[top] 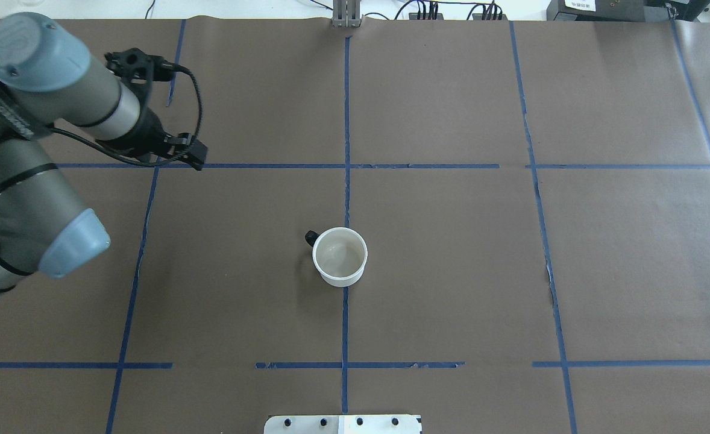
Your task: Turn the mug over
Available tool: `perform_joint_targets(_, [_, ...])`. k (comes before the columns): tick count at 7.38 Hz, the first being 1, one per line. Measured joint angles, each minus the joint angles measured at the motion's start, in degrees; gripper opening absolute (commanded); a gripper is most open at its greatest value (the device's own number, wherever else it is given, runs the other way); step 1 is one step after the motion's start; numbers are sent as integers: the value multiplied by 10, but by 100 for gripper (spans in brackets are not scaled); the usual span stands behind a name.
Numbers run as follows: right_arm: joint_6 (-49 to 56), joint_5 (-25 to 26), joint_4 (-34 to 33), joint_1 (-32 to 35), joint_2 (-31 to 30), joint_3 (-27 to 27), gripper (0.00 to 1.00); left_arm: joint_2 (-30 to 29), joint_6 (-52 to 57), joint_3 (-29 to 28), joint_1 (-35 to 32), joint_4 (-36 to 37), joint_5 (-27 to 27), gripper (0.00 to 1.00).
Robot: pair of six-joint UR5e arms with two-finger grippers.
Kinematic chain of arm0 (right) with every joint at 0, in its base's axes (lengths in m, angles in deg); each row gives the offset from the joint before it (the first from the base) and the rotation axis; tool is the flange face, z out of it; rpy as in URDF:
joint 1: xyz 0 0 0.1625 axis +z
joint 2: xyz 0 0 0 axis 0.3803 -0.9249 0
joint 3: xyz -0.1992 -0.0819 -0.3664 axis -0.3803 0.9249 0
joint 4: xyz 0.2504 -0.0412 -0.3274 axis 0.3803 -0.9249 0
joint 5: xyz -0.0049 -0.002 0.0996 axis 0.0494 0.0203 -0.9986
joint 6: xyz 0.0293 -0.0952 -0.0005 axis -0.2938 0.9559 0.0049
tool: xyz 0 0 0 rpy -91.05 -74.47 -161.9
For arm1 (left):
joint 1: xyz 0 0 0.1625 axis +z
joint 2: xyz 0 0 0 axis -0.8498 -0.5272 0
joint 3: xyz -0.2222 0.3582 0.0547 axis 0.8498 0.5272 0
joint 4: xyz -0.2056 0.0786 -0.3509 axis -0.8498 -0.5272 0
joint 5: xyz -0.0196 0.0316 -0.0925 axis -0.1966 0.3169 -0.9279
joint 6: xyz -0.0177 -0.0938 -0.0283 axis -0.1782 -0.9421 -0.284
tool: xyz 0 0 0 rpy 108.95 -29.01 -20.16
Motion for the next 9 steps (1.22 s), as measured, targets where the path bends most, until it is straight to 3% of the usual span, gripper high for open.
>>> perform_joint_targets(2, [0,0,0,0,0,0,100,95,154,-2,-95,-13,-39,100])
perform_joint_targets(5, [0,0,0,0,0,0,100,210,368,-32,-230,-20,-50,100])
perform_joint_targets(7, [0,0,0,0,0,0,100,245,467,-92,-321,-48,-56,100])
perform_joint_targets(9, [0,0,0,0,0,0,100,261,489,-143,-375,-104,-102,100])
